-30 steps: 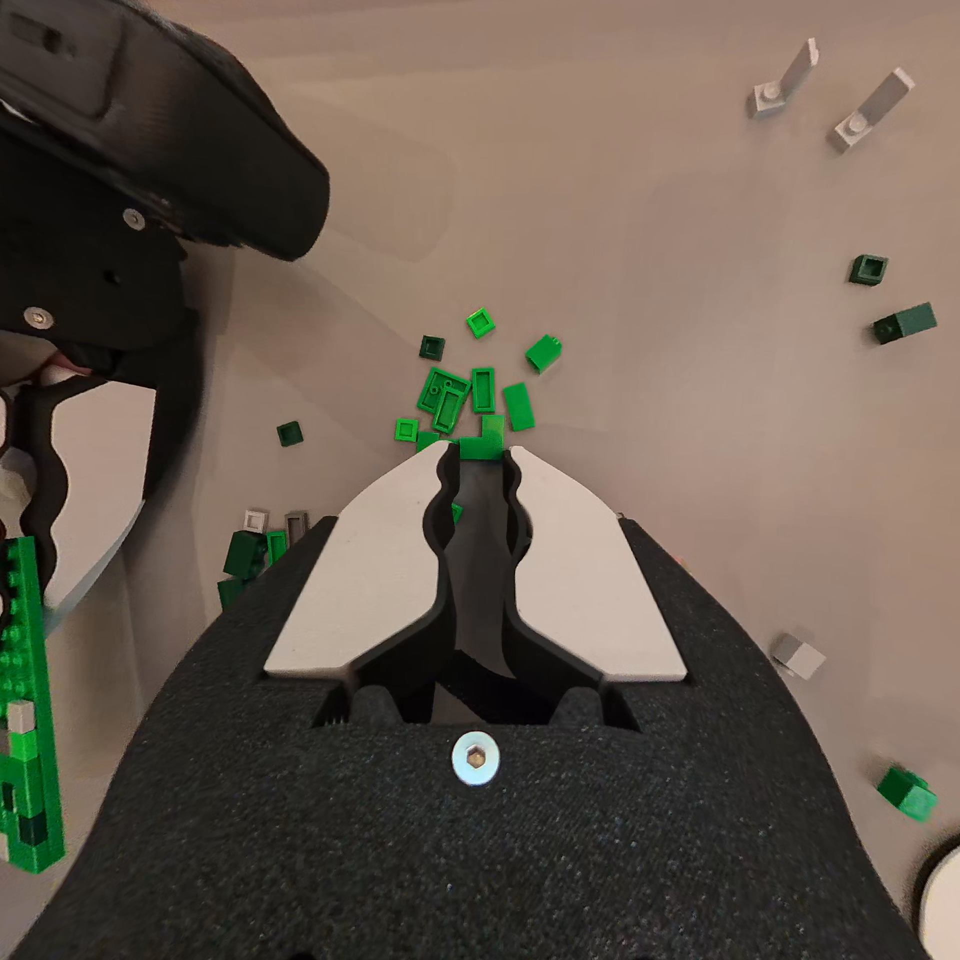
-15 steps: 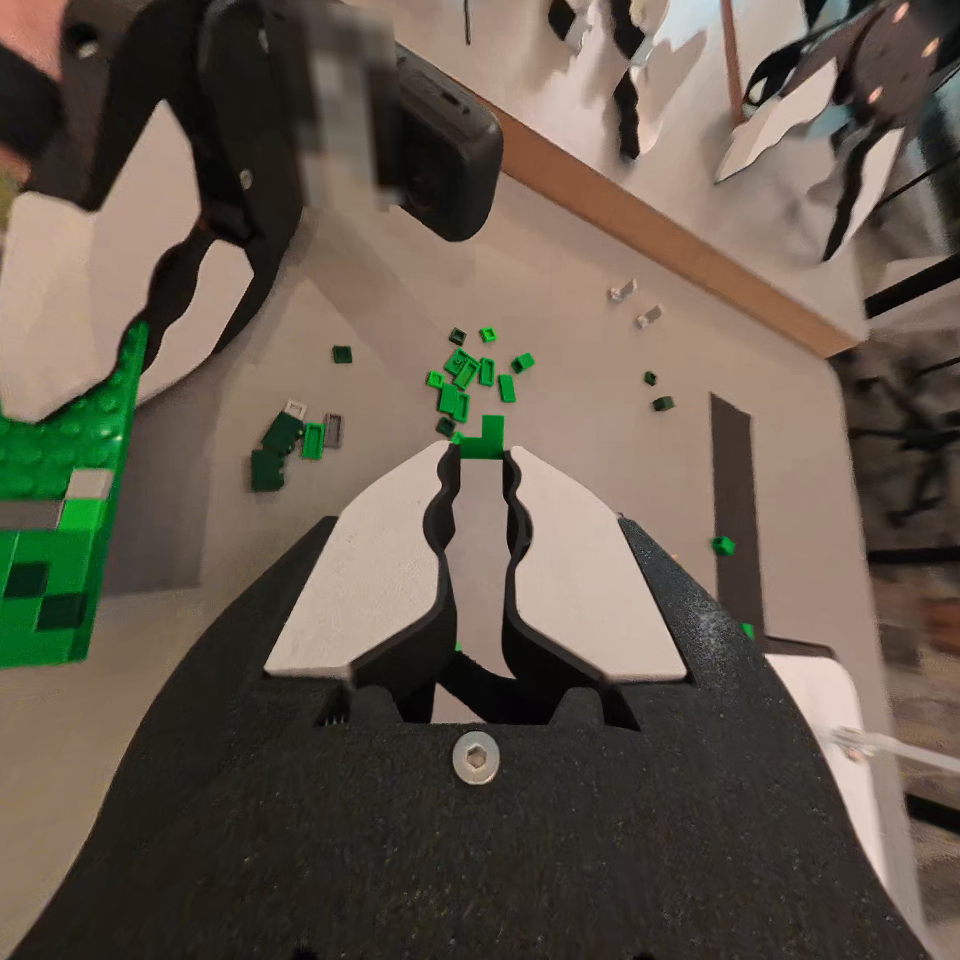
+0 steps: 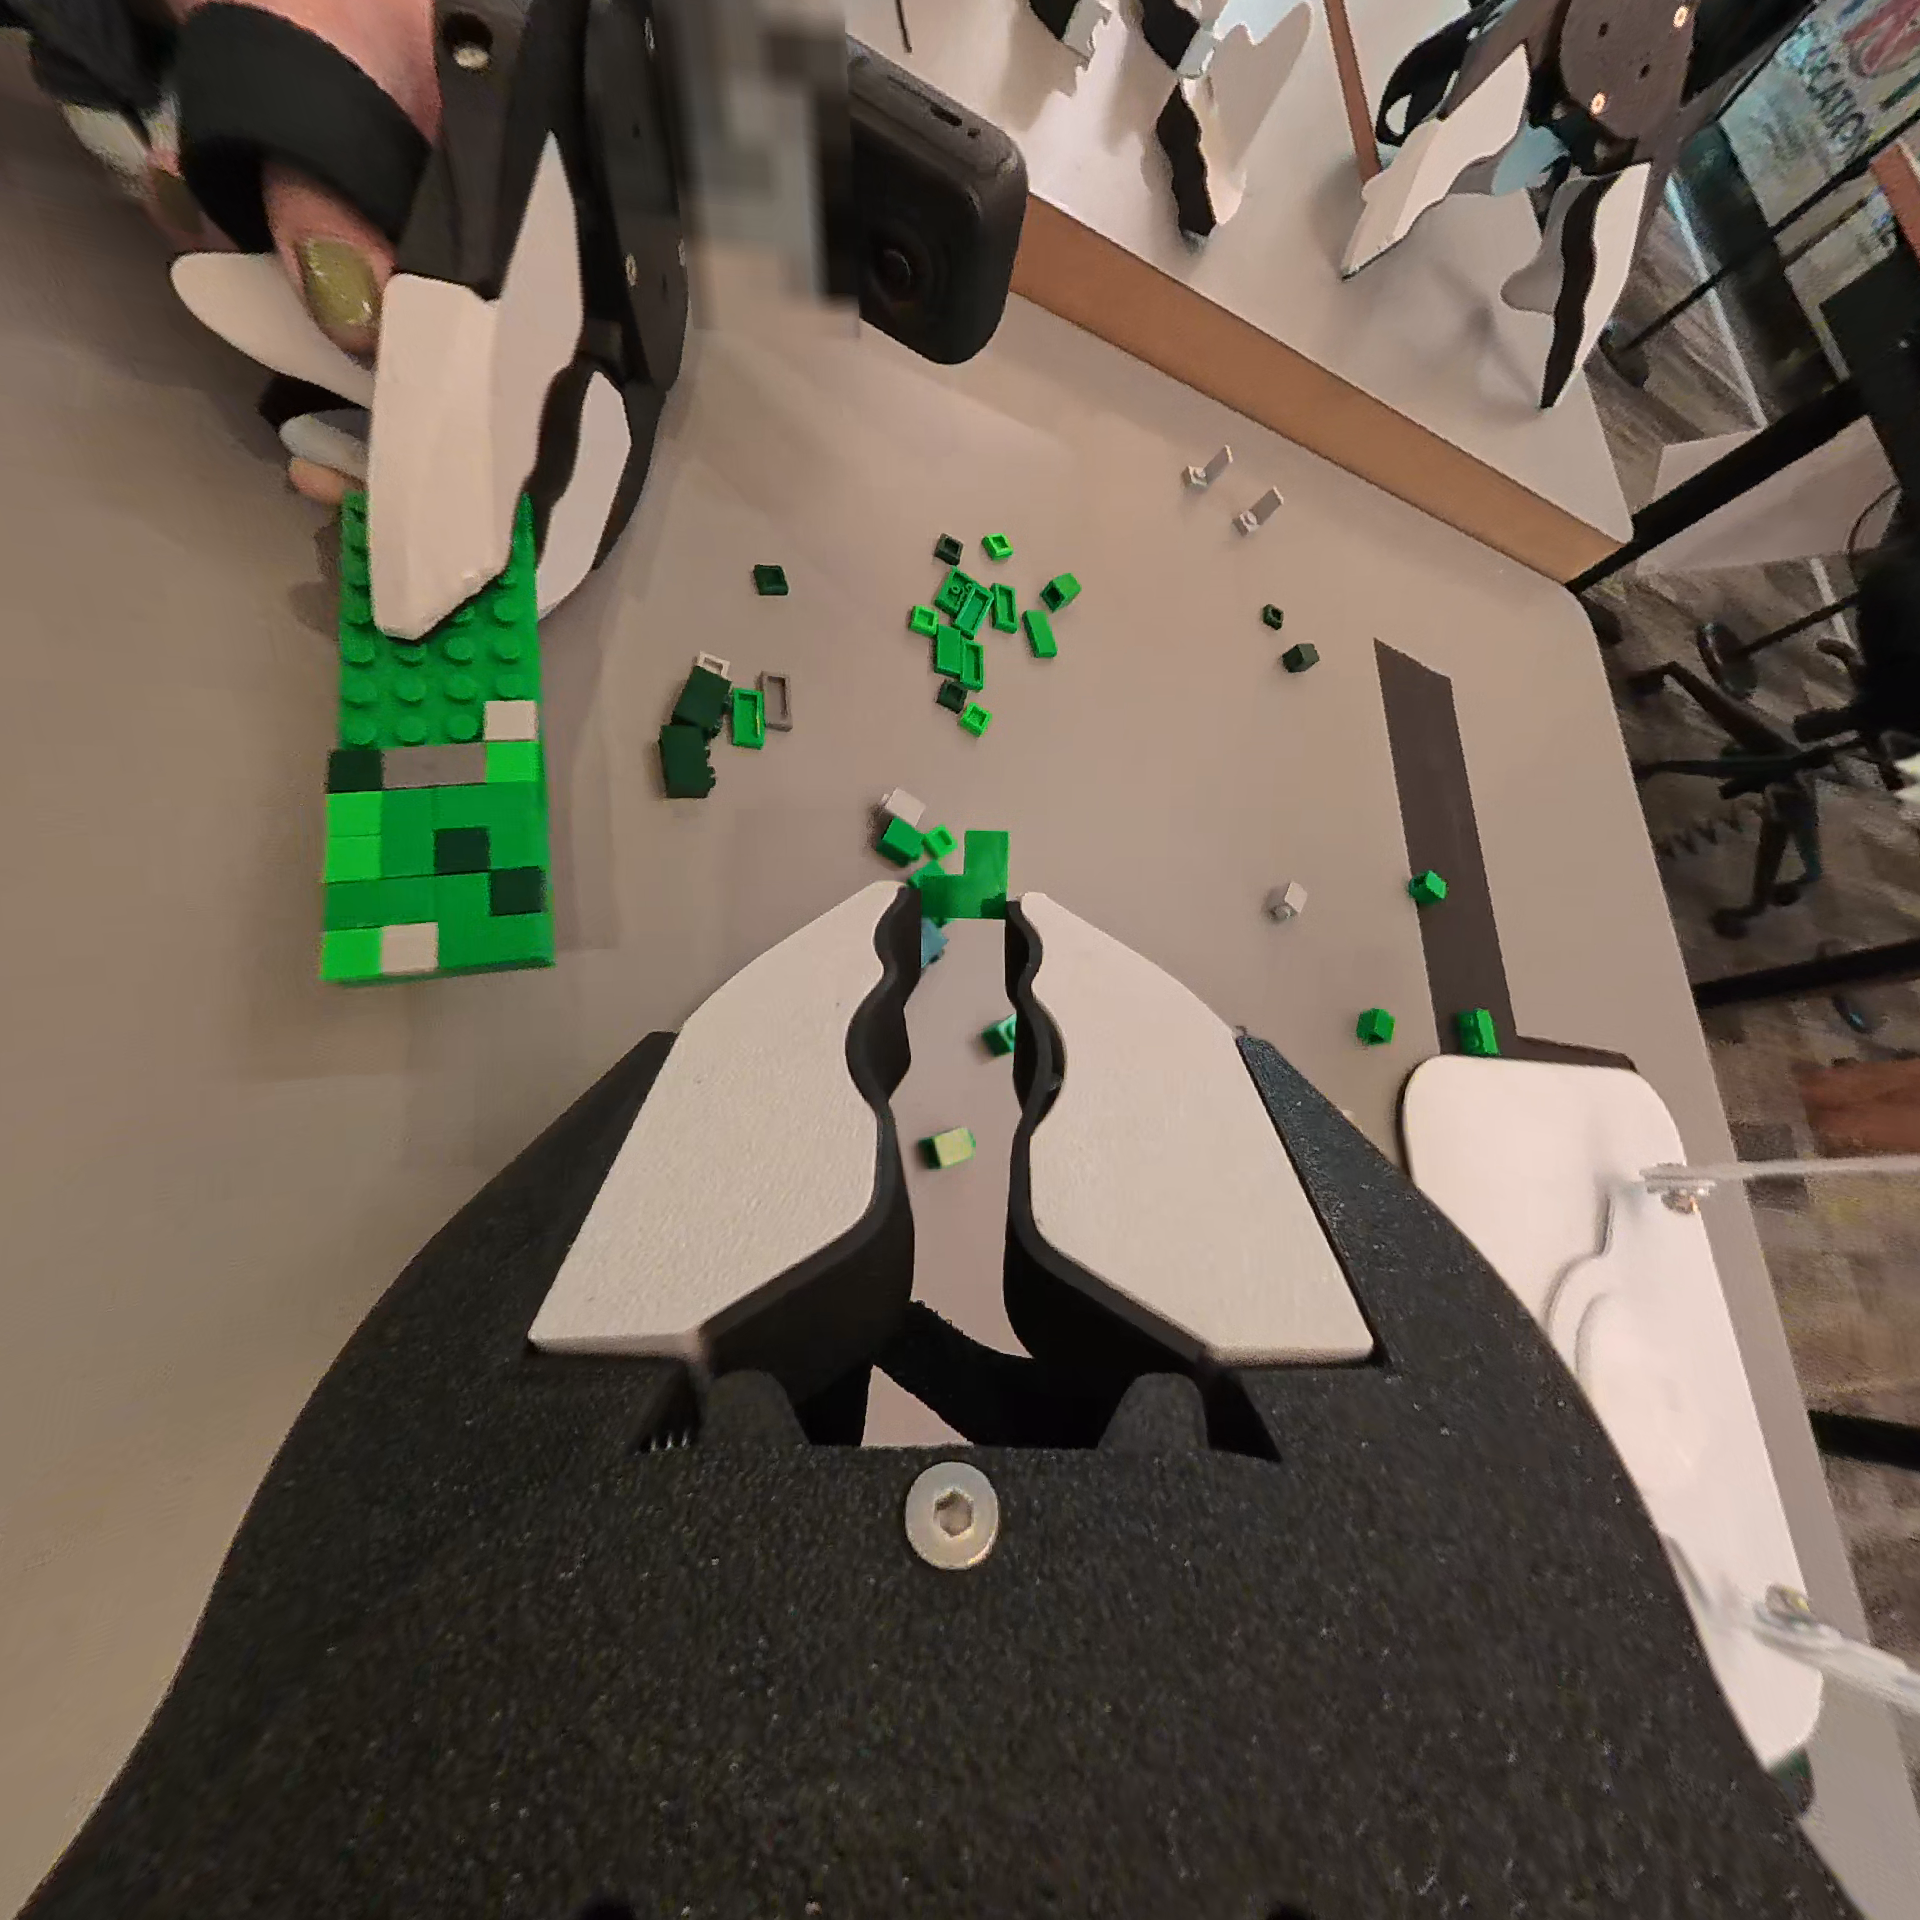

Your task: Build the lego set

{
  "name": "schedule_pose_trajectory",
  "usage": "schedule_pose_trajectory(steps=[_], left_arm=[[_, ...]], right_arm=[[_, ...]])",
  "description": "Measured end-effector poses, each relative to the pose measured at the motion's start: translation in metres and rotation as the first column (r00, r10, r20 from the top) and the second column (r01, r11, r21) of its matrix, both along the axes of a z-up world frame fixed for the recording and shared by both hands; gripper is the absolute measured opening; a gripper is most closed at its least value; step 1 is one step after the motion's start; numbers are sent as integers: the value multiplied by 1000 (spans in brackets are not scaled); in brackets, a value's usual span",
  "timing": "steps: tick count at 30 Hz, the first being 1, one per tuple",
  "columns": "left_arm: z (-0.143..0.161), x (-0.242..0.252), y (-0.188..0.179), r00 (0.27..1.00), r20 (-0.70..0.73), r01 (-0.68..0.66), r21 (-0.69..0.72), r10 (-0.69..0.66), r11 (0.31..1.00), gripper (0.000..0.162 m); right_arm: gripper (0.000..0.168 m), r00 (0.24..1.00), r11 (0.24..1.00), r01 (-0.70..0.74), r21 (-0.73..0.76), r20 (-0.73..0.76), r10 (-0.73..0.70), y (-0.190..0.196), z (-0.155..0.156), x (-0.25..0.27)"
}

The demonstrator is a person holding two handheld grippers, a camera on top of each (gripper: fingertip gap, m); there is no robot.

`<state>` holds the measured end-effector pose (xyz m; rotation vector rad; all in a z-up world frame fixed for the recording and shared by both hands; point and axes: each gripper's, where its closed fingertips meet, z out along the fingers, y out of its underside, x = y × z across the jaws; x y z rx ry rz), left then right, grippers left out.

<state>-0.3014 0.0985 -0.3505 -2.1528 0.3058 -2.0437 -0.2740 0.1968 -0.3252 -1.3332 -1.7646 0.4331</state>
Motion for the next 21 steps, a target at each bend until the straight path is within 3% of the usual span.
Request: schedule_pose_trajectory(steps=[10, 21], left_arm=[[0, -2, 13, 997, 1, -79, -11, 79, 997, 4], [-1, -1, 17, 994, -11, -107, -16, 107, 994, 4]], right_arm=[[15, 1000, 1000, 12, -10, -13, -13, -22, 6, 19], [15, 998, 998, -63, -30, 10, 64, -55, 3, 14]])
